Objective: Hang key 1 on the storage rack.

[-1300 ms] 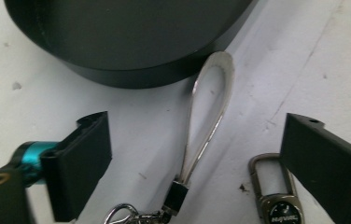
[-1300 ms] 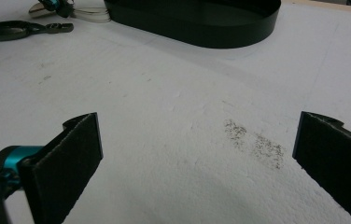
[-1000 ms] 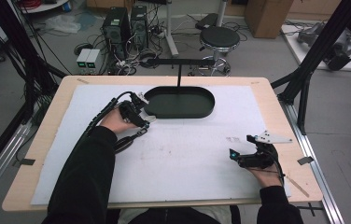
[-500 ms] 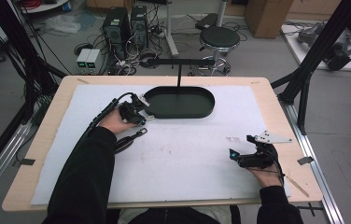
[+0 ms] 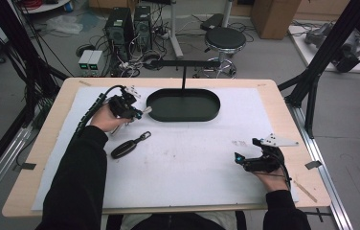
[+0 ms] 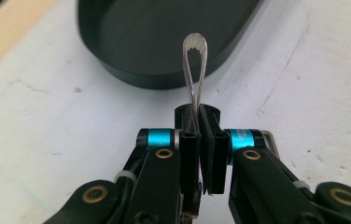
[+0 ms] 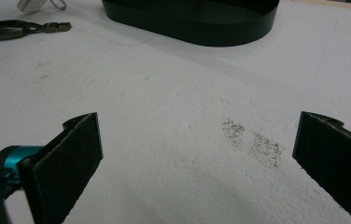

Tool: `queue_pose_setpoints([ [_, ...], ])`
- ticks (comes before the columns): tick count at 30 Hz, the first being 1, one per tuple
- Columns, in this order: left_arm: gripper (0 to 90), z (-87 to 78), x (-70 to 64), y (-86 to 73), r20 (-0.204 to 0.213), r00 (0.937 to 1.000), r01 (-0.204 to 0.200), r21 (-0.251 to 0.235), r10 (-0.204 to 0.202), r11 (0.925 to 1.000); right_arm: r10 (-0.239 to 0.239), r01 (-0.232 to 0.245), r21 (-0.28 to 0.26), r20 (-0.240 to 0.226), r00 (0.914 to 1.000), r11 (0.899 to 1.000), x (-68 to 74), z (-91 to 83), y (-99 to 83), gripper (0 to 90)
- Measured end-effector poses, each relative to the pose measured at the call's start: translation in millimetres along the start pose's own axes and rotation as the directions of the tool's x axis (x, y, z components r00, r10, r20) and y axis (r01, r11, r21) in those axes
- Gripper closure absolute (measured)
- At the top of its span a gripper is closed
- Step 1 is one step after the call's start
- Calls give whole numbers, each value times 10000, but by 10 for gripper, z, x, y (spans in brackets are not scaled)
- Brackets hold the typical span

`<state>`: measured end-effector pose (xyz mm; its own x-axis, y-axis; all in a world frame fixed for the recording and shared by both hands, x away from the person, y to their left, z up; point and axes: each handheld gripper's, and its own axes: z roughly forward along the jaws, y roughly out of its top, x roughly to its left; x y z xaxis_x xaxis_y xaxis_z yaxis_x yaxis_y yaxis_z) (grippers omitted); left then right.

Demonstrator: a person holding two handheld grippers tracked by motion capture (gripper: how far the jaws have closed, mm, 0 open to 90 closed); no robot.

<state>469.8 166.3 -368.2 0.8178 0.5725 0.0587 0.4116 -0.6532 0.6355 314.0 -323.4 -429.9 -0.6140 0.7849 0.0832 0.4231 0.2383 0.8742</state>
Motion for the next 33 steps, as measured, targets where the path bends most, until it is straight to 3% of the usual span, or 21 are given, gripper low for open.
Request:
queue_pose_setpoints([
  [5, 867, -272, 72, 38, 72, 9989, 467, -1144, -462, 9923, -11, 11, 4, -35, 10000, 10000, 0, 17, 11, 7],
  [10, 867, -477, 117, 133, 13, 9974, 707, -2012, -719, 9770, -25, 25, 4, -99, 9999, 10000, 8, 31, 24, 7],
  [12, 866, -539, 124, 181, -208, 9964, 744, -2472, -820, 9661, -33, 33, -9, -94, 10000, 10000, 10, 34, 26, 7],
  [13, 866, -539, 124, 181, -208, 9964, 744, -2472, -820, 9661, -23, 23, -12, -109, 9999, 10000, 9, 33, 26, 7],
  [14, 866, -582, 136, 217, -355, 9950, 793, -2812, -929, 9564, -4, 3, -25, -112, 9999, 10000, 10, 34, 26, 7],
  [15, 867, -627, 158, 269, -307, 9938, 910, -3234, -1066, 9419, 1, -1, -33, -122, 9999, 10000, 11, 34, 26, 7],
  [16, 866, -650, 170, 310, -332, 9933, 930, -3418, -1109, 9352, 4, -5, -38, -124, 9999, 10000, 12, 34, 25, 7],
  [17, 866, -650, 170, 310, -332, 9933, 930, -3418, -1109, 9352, -29, 28, -44, -141, 9999, 10000, 13, 34, 25, 7],
  [18, 866, -673, 183, 380, -278, 9933, 951, -3579, -1124, 9289, -19, 18, -52, -142, 9999, 10000, 17, 34, 26, 7],
  [25, 866, -686, 151, 578, -322, 9952, 739, -3772, -928, 9232, 77, -79, -124, -145, 9999, 9999, -16, 17, 17, 7],
  [33, 867, -648, 115, 829, -531, 9955, 543, -3669, -791, 9287, 182, -185, -171, -214, 9996, 9997, -37, 19, 12, 7],
])
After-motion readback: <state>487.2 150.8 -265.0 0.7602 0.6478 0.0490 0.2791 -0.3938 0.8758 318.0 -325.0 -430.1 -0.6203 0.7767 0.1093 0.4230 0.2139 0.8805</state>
